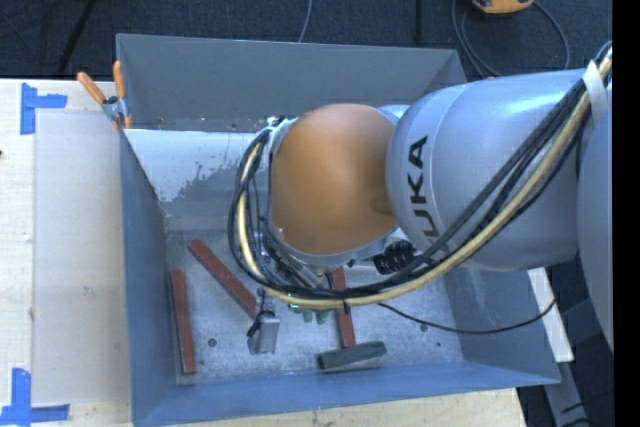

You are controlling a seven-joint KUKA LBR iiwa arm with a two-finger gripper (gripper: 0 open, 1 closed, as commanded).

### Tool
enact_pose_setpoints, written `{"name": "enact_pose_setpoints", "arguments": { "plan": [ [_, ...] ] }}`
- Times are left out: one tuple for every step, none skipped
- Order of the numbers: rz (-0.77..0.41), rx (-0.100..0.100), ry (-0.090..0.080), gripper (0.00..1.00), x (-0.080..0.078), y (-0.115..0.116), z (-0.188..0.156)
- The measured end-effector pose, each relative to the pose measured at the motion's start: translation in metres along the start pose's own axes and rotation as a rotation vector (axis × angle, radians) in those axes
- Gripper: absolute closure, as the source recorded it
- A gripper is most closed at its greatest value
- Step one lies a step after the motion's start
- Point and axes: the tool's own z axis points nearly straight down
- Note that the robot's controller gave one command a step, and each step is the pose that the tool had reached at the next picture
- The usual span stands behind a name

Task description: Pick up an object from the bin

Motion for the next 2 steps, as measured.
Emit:
{"name": "enact_pose_setpoints", "arguments": {
  "plan": [
    [0.004, -0.002, -0.007, 0.0, -0.002, -0.001, -0.004],
    [-0.014, -0.004, -0.013, 0.0, -0.02, -0.03, 0.054]
  ]
}}
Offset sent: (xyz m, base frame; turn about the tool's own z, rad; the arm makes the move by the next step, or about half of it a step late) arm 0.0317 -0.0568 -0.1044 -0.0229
